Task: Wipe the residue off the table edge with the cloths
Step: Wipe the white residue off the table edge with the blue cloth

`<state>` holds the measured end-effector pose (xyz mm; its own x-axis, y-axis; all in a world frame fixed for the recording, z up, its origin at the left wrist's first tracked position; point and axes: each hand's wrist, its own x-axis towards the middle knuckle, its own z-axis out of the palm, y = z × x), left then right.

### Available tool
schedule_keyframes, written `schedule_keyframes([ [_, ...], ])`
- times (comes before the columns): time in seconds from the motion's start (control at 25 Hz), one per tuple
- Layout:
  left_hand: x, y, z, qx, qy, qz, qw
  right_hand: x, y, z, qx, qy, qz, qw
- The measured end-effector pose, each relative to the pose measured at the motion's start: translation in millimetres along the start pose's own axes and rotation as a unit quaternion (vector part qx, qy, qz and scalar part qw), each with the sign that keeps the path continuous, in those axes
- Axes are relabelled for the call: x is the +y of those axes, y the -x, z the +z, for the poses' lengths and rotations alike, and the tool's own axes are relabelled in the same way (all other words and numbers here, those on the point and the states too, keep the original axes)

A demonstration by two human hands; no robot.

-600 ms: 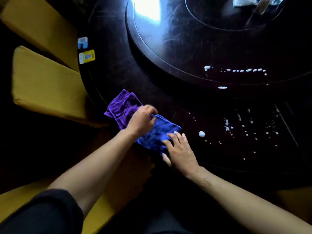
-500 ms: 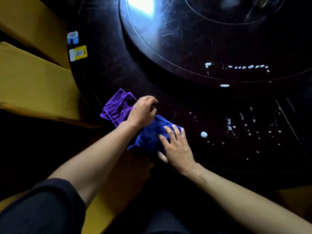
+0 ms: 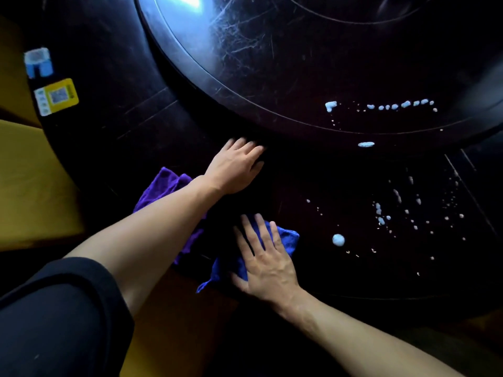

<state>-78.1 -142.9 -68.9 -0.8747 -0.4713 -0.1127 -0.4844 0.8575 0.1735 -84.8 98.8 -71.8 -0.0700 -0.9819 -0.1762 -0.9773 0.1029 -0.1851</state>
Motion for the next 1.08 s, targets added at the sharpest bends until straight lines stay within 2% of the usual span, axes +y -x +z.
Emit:
schedule_keyframes([
  [0.36,-14.9,-1.4,14.6,0.079,-0.02,-0.004,0.997,7.1,-4.2,4.9,0.072,0.022,-0.009,0.997],
  [0.52,-14.9,0.5,12.1,0.077,-0.009,-0.008,0.997,8.3,-5.2,2.3,0.083,0.016,-0.012,0.996],
  [0.72,-17.5,-0.4,13.3,0.08,0.002,-0.011,0.997,14.0,7.2,6.7,0.133,-0.029,0.051,0.989],
  [1.08,-15.5,-0.3,13.1,0.085,0.008,-0.021,0.996,6.1,7.5,7.0,0.142,0.037,0.044,0.988],
])
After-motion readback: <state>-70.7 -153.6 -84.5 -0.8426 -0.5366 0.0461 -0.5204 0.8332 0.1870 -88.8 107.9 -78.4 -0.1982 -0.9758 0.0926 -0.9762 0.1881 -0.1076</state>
